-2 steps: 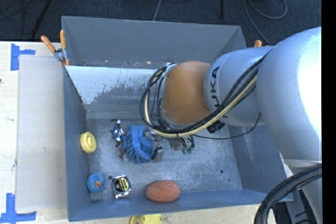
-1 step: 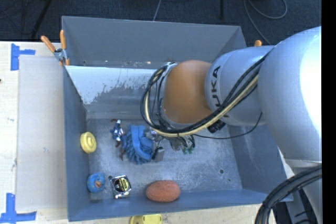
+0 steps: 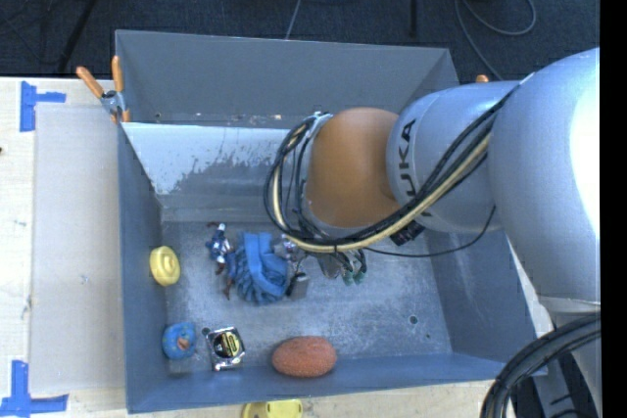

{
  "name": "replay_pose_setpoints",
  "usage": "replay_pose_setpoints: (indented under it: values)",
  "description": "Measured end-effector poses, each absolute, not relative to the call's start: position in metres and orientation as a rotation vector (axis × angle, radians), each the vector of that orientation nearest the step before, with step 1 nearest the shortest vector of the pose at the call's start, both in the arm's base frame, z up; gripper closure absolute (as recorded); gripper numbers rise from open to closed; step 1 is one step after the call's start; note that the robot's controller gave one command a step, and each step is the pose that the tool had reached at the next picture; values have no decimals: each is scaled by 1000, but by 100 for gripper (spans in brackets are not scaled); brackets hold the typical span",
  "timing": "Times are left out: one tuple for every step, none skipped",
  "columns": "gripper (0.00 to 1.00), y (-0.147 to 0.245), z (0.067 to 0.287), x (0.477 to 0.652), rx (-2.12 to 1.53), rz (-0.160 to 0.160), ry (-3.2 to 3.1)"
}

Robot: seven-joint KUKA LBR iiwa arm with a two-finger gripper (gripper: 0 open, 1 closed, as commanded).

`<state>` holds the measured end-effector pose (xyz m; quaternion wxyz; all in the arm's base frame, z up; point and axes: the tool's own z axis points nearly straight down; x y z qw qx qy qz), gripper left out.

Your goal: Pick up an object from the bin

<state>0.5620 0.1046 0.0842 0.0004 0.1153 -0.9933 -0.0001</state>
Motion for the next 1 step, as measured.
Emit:
replay_pose_setpoints:
  values:
    - [100,105,96,561,362,0,-3116]
